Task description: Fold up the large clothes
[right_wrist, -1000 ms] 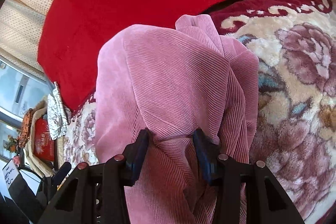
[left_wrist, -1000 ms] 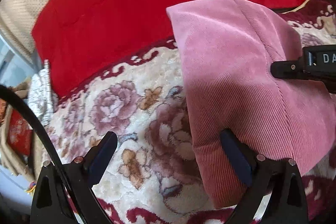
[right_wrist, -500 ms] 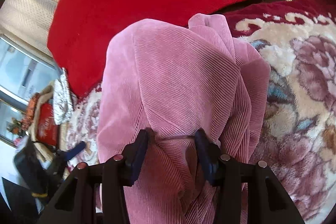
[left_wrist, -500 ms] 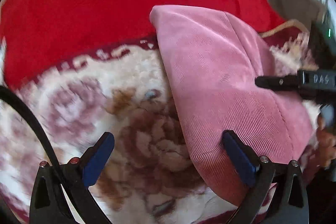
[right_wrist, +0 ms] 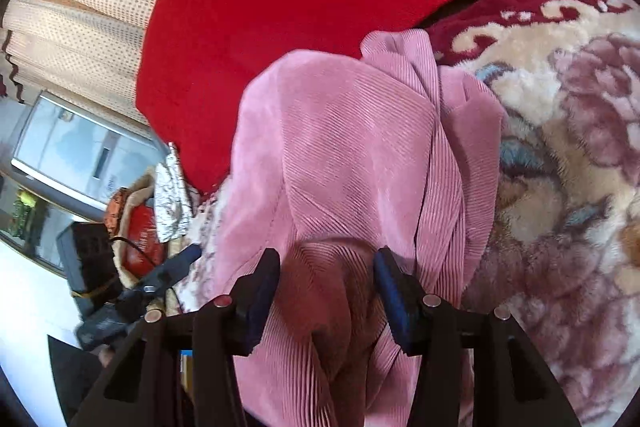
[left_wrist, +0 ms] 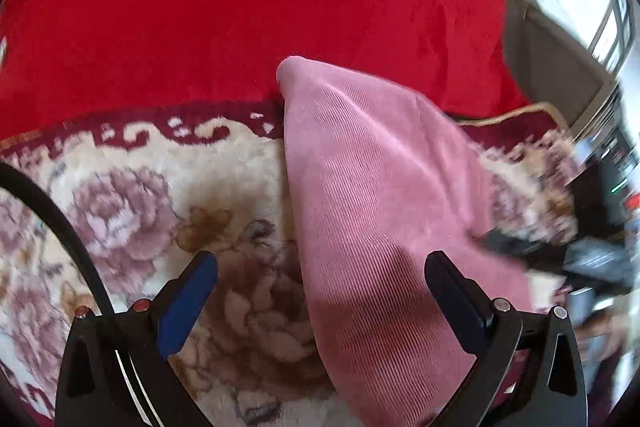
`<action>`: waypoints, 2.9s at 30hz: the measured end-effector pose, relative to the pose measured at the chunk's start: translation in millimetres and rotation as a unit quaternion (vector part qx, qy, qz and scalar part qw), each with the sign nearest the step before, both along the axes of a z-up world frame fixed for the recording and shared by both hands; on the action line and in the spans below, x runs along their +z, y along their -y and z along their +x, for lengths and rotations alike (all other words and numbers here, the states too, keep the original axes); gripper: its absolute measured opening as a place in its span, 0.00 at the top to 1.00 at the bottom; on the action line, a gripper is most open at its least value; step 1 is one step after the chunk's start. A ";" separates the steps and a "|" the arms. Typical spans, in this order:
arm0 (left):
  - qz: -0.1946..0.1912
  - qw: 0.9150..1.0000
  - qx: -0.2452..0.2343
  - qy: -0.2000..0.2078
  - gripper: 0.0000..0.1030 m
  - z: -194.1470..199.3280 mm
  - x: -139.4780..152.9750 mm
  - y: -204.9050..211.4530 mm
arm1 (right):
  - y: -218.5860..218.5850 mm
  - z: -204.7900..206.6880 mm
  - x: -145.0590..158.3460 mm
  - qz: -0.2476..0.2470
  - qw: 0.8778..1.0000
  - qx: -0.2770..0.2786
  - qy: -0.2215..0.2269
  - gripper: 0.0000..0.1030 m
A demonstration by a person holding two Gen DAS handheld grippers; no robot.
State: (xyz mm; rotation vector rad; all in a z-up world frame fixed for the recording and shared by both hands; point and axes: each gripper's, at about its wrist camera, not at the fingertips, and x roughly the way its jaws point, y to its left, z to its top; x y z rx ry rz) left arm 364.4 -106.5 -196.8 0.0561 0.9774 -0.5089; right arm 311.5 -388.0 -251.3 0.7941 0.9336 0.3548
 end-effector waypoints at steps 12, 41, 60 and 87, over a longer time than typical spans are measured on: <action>-0.036 0.998 0.046 -0.037 0.00 2.7 -40.7 -1.2 | -5.3 38.3 0.6 0.076 0.995 -0.043 0.039 0.48; 0.026 0.997 0.013 0.074 0.00 -34.9 -17.7 2.3 | -25.1 20.8 16.6 -0.027 0.998 -0.062 0.010 0.60; 0.042 0.994 0.025 0.100 0.00 -41.0 -14.7 9.2 | -23.7 -0.1 18.3 -0.063 0.997 -0.042 0.036 0.41; 0.049 0.985 0.034 0.163 0.00 -54.7 -2.0 8.6 | -55.8 -25.6 60.8 -0.283 0.952 -0.061 0.093 0.49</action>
